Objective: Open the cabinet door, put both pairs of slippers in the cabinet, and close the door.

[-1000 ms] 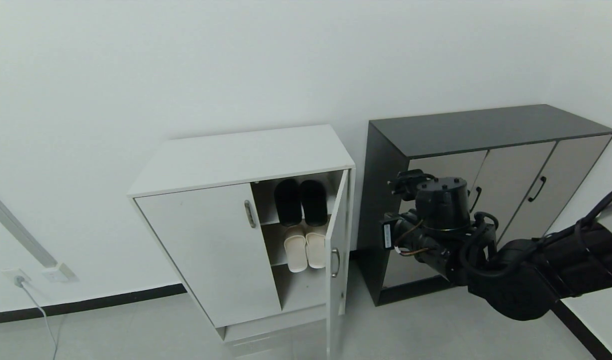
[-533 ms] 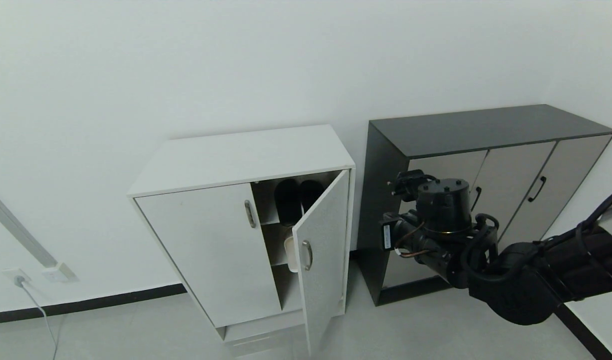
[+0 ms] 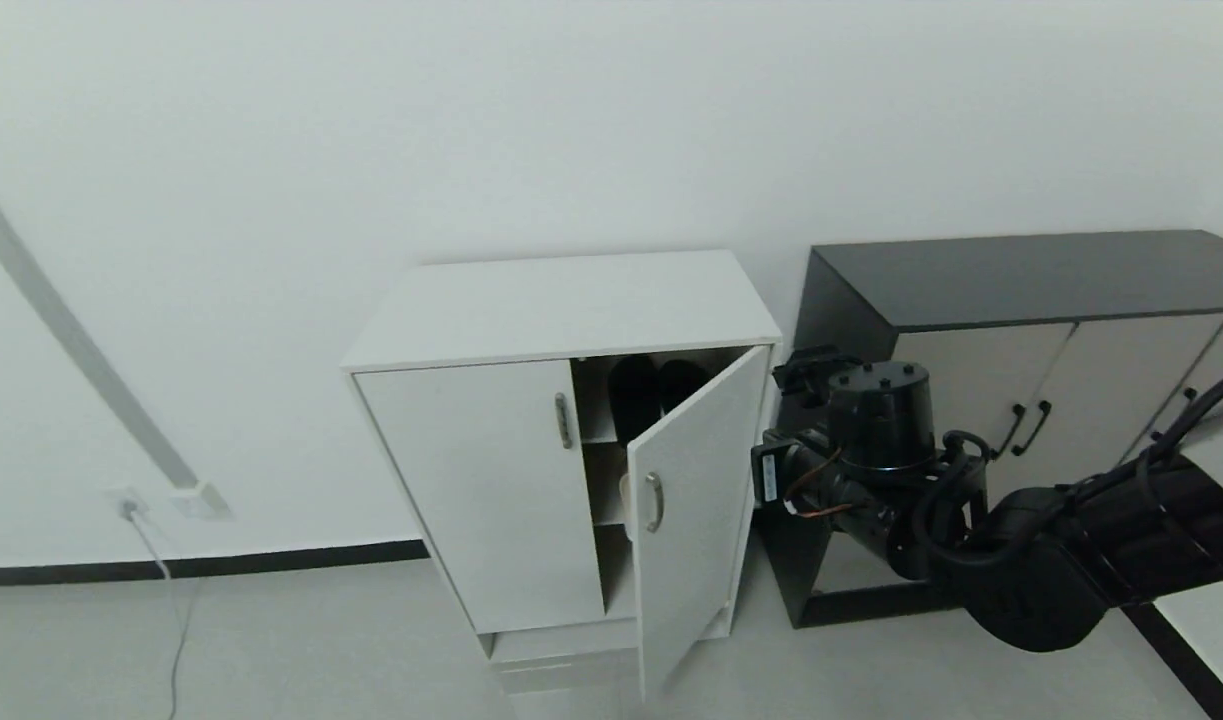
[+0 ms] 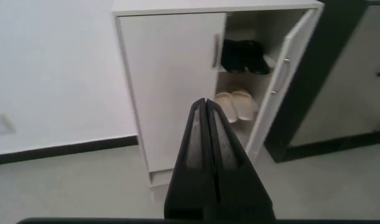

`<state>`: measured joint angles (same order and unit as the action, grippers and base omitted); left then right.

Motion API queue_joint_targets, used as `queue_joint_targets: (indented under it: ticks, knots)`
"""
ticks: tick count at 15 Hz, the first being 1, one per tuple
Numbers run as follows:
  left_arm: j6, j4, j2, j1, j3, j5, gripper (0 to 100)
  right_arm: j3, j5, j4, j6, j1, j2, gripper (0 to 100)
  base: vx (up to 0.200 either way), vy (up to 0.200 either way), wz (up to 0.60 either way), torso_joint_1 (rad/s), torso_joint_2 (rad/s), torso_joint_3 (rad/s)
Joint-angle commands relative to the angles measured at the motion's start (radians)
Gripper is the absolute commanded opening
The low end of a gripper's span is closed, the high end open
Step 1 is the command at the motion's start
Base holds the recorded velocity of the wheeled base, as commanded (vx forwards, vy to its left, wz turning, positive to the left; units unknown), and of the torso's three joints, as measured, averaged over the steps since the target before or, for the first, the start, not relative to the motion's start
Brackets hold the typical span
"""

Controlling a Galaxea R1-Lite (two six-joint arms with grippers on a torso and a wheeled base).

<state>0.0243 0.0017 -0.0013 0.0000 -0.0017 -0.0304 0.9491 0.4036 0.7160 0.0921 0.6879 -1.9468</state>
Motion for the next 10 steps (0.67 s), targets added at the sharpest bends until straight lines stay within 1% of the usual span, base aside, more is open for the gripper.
queue_joint_targets:
  ticks: [1, 2, 5, 10]
  knots:
    - [0.0, 0.0, 0.001, 0.0, 0.0, 0.0, 0, -0.001, 0.001, 0.0, 0.0, -0.001, -0.003, 0, 0.0, 0.0, 0.6, -0.002, 0.01, 0.002]
    - [0.0, 0.0, 0.001, 0.0, 0.0, 0.0, 0, -0.001, 0.001, 0.002, 0.001, -0.002, -0.003, 0, 0.0, 0.0, 0.6, -0.012, 0.0, 0.002]
    - [-0.001, 0.0, 0.001, 0.0, 0.0, 0.001, 0, -0.015, -0.026, 0.011, 0.001, -0.002, 0.002, 0, 0.0, 0.0, 0.0, 0.0, 0.0, 0.0]
    - [-0.001, 0.0, 0.001, 0.002, 0.0, 0.0, 0, -0.072, -0.023, 0.051, -0.025, -0.002, 0.02, 0, 0.0, 0.0, 0.0, 0.0, 0.0, 0.0]
